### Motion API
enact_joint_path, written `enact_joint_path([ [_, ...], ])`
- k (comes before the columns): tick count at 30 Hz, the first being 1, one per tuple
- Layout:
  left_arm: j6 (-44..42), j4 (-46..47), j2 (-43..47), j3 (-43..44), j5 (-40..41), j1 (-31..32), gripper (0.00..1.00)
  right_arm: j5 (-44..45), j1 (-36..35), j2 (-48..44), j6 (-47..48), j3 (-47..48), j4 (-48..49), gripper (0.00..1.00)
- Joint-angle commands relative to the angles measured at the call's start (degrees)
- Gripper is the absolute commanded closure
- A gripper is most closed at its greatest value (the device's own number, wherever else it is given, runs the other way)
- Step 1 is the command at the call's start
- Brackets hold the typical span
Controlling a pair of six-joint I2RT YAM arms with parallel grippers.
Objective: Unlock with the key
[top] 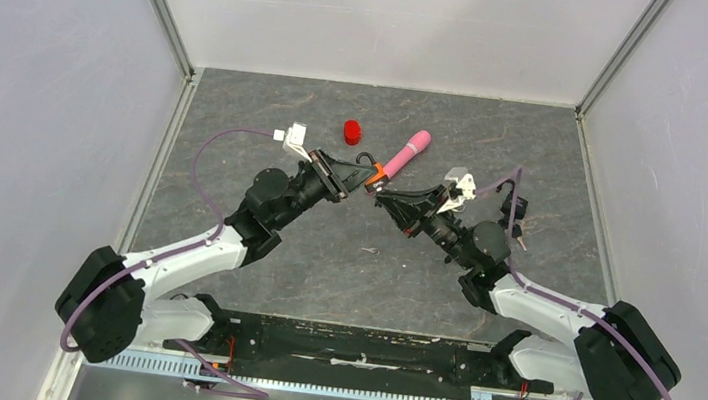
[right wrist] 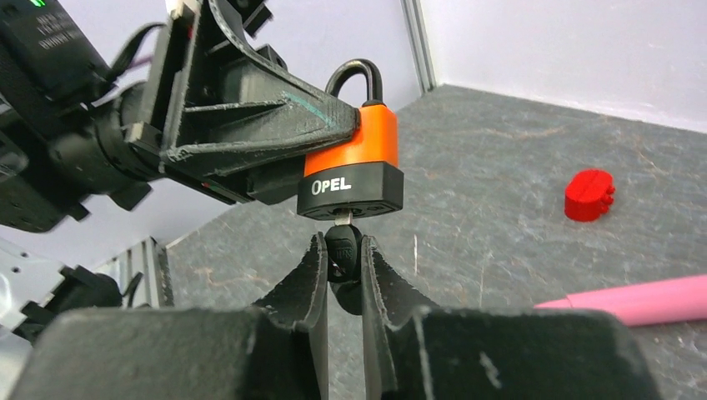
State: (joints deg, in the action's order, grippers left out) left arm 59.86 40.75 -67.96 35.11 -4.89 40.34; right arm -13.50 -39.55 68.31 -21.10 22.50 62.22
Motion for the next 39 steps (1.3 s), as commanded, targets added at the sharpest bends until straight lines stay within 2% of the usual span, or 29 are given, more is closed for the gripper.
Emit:
enact_joint_path([
  [1,-0.64,-10.5,2.25,2.31,-10.22,6.16,0.98,5.67,-1.37,0.08,8.35,4.58,-5.75,1.0],
  [6,-2.02,-16.32,3.62,2.74,-6.07,6.68,0.98,13.08,-5.07,-0.21,17.39,6.02,-10.69,1.0],
  [16,1.5,-23.68,6.88,1.16,4.61,6.68,0.98,26.24,-12.73,-0.48,30.33,7.69,-15.88,1.0],
  [18,2.15,-24.56,7.04,1.19,4.67,6.68,0.98,28.79,-14.02,0.03,32.32,7.95,-16.31,1.0],
  [25,4.59,-24.11,6.48,0.92,4.64,6.68,0.98,32.83,-15.29,0.99,33.33,7.48,-15.77,1.0],
  [30,5.11,-25.49,7.6,0.67,7.79,6.66,0.98,38.02,-15.88,1.02,34.3,8.11,-17.04,1.0],
  [32,5.06,-25.5,7.8,0.74,7.85,6.6,0.98,37.06,-15.91,0.71,34.11,7.53,-16.64,1.0],
  [34,5.23,-25.92,8.11,0.74,8.17,6.59,0.98,34.01,-15.91,-0.57,32.77,6.25,-15.22,0.89],
  [36,5.29,-26.53,8.48,0.39,8.8,6.51,0.98,30.09,-15.93,-1.99,32.36,5.41,-14.58,0.69],
  [39,6.25,-27.09,9.09,-0.05,9.72,6.12,0.98,26.24,-16.2,-4.03,33.3,4.35,-14.31,0.58],
])
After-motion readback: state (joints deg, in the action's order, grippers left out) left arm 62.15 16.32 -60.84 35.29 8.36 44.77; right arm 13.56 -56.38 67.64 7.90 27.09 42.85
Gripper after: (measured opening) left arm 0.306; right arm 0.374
